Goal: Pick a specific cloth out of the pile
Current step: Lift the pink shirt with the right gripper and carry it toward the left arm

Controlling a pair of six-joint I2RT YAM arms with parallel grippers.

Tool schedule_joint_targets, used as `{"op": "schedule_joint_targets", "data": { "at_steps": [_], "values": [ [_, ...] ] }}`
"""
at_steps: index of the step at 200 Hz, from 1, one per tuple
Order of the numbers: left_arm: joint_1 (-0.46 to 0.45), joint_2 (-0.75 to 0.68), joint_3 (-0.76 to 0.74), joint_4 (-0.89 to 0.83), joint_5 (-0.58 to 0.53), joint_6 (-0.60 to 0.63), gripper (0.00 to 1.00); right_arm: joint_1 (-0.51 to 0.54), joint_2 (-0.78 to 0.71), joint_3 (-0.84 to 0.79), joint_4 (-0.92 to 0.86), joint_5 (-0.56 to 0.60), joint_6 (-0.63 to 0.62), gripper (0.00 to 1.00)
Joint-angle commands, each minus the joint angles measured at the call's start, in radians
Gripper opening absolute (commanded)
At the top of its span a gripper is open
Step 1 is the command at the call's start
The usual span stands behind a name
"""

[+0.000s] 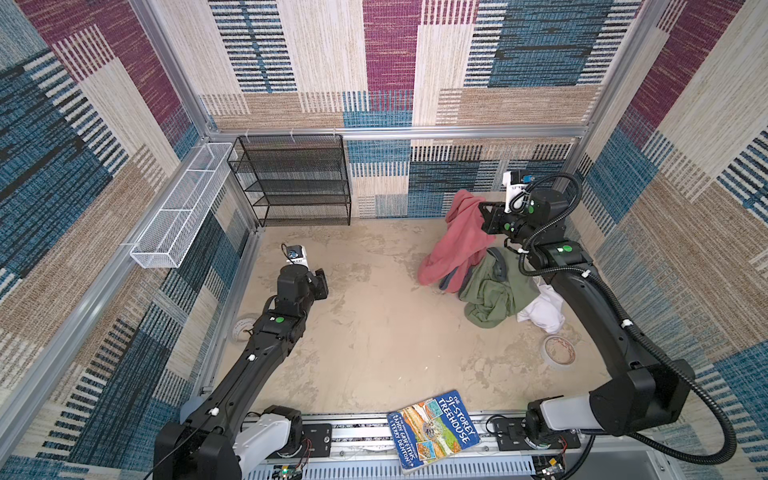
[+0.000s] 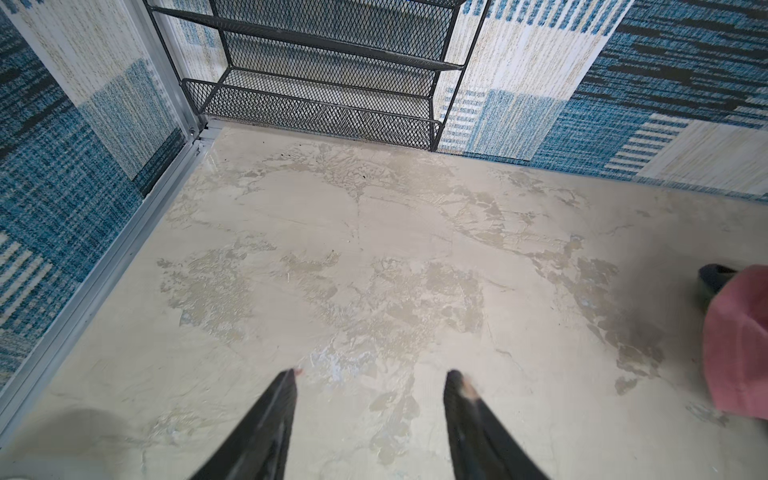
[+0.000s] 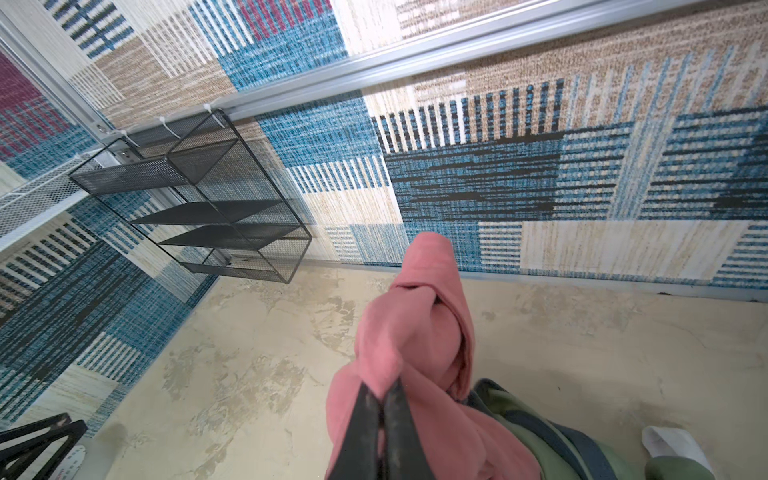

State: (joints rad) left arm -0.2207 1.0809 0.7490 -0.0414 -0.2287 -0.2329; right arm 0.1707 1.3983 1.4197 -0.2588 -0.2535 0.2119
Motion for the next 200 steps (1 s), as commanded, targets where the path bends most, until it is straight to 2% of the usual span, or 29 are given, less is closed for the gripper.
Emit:
{"op": "schedule_joint_targets", "data": {
  "at_steps": [1, 79, 133, 200],
  "values": [
    [0.0, -0.005, 0.014, -0.006, 0.003, -0.008, 0.6, 0.003, 0.005, 0.041, 0.03, -0.054, 0.007, 0.0],
    [0.0, -0.012, 0.085, -0.102, -0.044, -0.04, 0.59, 0.023, 0.036, 0.133, 0.0, -0.166, -0.015, 0.0],
    [0.0, -0.032, 0.128, -0.195, -0.062, -0.067, 0.59, 0.121, 0.085, 0.239, -0.045, -0.138, -0.067, 0.0],
    [0.0, -0.06, 0.182, -0.32, -0.102, -0.111, 0.59, 0.243, 0.17, 0.377, -0.073, -0.171, -0.091, 0.0]
  ]
}}
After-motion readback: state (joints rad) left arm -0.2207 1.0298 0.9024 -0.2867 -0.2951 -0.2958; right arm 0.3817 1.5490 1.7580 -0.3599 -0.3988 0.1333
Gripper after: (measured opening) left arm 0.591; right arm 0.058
